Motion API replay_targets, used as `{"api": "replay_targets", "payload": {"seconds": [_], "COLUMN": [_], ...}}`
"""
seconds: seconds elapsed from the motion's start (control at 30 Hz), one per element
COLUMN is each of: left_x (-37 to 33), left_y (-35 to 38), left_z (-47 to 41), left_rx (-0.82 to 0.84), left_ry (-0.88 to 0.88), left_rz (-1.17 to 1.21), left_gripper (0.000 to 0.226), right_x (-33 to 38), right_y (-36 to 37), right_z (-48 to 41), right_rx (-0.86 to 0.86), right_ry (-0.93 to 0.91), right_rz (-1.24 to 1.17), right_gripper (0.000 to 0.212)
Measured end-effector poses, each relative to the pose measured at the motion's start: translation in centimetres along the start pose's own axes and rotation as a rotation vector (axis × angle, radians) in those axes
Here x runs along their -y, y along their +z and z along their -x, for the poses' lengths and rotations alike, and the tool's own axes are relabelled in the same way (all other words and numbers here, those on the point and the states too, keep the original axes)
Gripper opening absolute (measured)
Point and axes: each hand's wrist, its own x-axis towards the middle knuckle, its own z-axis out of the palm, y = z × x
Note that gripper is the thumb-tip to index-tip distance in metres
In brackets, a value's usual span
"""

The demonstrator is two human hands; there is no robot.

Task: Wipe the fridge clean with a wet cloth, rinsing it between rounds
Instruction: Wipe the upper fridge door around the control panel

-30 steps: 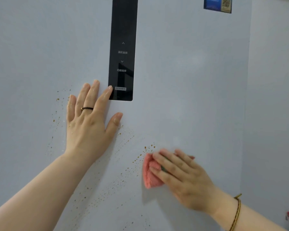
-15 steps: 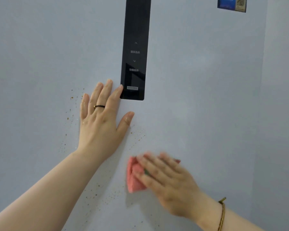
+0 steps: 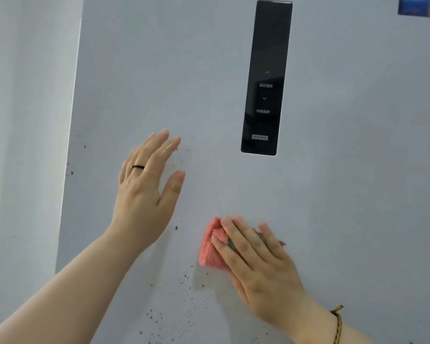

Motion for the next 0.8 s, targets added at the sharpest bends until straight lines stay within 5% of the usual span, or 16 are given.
{"api": "replay_targets", "payload": {"seconds": [0.23,0.43,0.5,0.67,0.73,0.8], "left_x": [4.4,6.7,7.2,8.1,8.2,8.4], "left_y": [-5.0,-8.1,-8.5,-8.1,-7.8,-7.5], "left_z": [1.1,2.6,3.0,4.2,4.6,5.1], "left_rx": [-0.191,-0.197,-0.156,-0.049,-0.009,0.04], "left_ry": [-0.313,-0.45,-0.486,-0.623,-0.696,-0.741], "left_rz": [-0.05,-0.068,-0.04,0.154,0.232,0.253], "left_gripper": [0.056,0.056,0.053,0.052,0.051,0.05], "right_x": [-2.7,5.2,3.5,-0.8,1.3,4.0], "right_y": [-0.6,1.8,1.5,0.4,1.0,1.9], "right_z": [-6.9,-2.8,-4.6,-10.4,-10.0,-8.1], "right_rx": [-0.156,-0.01,-0.038,-0.188,-0.177,-0.098], "right_ry": [0.471,-0.09,-0.047,0.422,0.347,0.08], "right_rz": [0.002,-0.026,-0.006,-0.022,-0.019,-0.026], "right_gripper": [0.046,0.047,0.043,0.044,0.043,0.043]}}
